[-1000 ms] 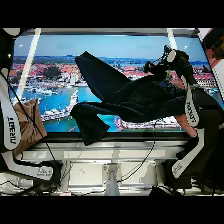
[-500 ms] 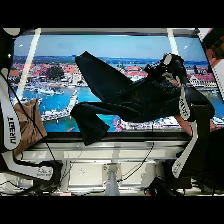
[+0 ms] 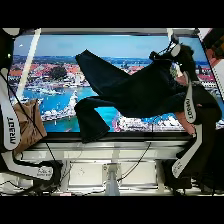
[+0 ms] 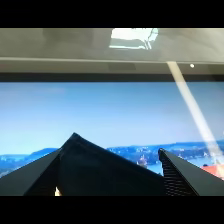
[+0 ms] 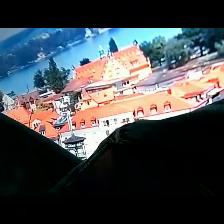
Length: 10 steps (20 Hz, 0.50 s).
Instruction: Fold the clothes and pants, and hang the long-sleeved shirts on hangers.
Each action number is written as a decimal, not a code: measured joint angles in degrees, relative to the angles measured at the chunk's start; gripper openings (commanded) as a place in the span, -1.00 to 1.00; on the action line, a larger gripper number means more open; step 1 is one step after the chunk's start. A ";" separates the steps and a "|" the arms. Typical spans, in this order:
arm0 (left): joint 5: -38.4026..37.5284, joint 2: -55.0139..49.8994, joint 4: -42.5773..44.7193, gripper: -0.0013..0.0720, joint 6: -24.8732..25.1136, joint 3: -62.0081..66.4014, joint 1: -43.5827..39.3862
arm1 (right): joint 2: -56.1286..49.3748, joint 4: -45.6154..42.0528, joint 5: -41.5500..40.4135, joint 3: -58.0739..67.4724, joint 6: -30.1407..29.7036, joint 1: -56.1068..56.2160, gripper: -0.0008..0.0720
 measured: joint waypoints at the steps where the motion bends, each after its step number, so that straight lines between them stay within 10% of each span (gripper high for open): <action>1: -1.42 0.13 0.00 0.94 0.00 -0.02 0.15 | 2.43 -2.08 1.07 0.07 -1.42 -0.02 -0.89; 10: -12.35 6.54 0.00 0.94 -1.99 -2.05 1.11 | 29.81 -18.18 10.60 -16.04 -5.25 -0.07 -0.88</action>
